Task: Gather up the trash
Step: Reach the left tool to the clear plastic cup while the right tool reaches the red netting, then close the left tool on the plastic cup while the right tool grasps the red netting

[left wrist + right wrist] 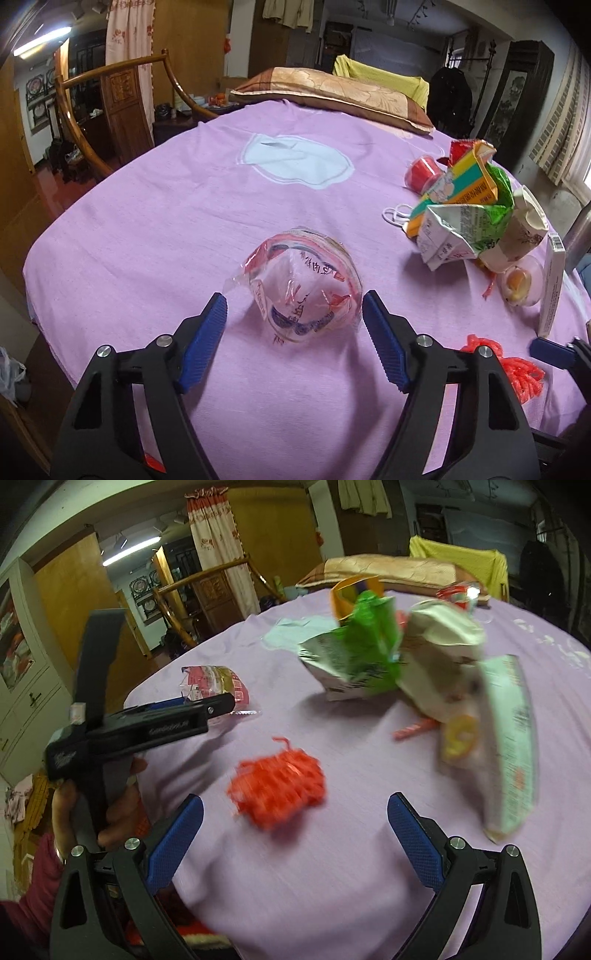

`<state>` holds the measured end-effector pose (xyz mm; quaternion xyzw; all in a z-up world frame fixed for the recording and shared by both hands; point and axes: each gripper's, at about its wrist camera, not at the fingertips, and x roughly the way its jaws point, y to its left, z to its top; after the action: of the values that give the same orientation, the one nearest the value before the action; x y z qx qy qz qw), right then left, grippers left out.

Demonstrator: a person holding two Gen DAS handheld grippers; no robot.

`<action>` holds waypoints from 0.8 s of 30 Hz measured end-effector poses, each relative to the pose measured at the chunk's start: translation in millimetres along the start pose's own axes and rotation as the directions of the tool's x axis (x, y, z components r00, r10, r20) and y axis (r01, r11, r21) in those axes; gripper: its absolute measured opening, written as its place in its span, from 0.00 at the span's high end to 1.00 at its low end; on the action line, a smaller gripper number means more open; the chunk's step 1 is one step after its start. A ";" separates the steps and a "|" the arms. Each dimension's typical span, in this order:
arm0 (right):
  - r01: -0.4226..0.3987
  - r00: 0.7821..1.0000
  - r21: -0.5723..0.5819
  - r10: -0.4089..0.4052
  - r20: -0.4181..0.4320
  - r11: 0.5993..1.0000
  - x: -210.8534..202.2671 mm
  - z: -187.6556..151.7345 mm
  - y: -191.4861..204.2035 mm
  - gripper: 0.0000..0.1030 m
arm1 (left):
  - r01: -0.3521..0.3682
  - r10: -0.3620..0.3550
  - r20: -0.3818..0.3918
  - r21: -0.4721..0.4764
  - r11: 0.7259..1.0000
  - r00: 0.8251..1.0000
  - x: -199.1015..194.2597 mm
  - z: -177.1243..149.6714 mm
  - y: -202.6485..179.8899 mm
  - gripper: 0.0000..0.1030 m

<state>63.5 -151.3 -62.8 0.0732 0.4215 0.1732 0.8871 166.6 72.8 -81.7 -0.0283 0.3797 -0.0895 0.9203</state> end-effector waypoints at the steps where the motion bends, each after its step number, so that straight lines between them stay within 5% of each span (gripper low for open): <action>1: -0.005 1.000 0.008 0.005 -0.010 1.000 6.1 3.1 1.0 0.07 | -0.001 0.001 0.002 -0.005 1.000 1.000 -0.7 1.3 3.5 0.29; 3: -0.016 0.999 0.027 0.017 -0.033 1.000 16.8 9.3 1.5 0.15 | -0.002 0.002 0.004 -0.012 1.000 1.000 -0.5 3.3 9.0 0.27; 4: -0.020 0.999 0.031 0.021 -0.045 0.999 21.2 11.0 1.3 0.28 | 0.000 0.000 0.007 -0.014 1.000 1.000 -0.8 5.2 11.9 0.27; 5: -0.026 0.998 0.035 0.028 -0.058 0.999 25.1 11.6 0.4 0.52 | 0.001 -0.001 0.009 -0.014 1.000 1.000 -1.3 6.0 12.9 0.27; 6: -0.039 0.996 0.037 0.041 -0.074 0.999 27.5 11.0 -1.4 0.57 | 0.003 -0.002 0.010 -0.014 1.000 1.000 -1.6 6.6 13.3 0.23; 9: -0.047 0.998 0.049 0.049 -0.043 0.998 20.9 9.0 -7.7 0.57 | -0.009 0.010 0.026 -0.015 1.000 1.000 -1.7 12.0 10.7 0.09; 14: -0.022 1.000 0.043 0.021 0.015 0.999 -4.9 -0.6 -18.7 0.57 | -0.002 0.002 -0.019 -0.015 1.000 1.000 16.1 22.2 2.5 0.09; 18: -0.011 0.999 0.058 0.009 0.033 0.998 -20.4 -7.8 -32.4 0.57 | 0.089 -0.090 -0.060 -0.020 0.996 0.994 24.3 21.0 -3.9 0.47; 24: -0.020 0.998 0.067 0.015 0.067 0.998 -39.2 -14.1 -37.5 0.56 | 0.077 -0.077 -0.007 -0.007 0.997 0.997 -5.7 13.7 -5.7 0.52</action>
<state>39.0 -200.8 -53.8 0.1126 0.3968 0.1641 0.8961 171.5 68.1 -67.3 -0.0455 0.3819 -0.1237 0.9147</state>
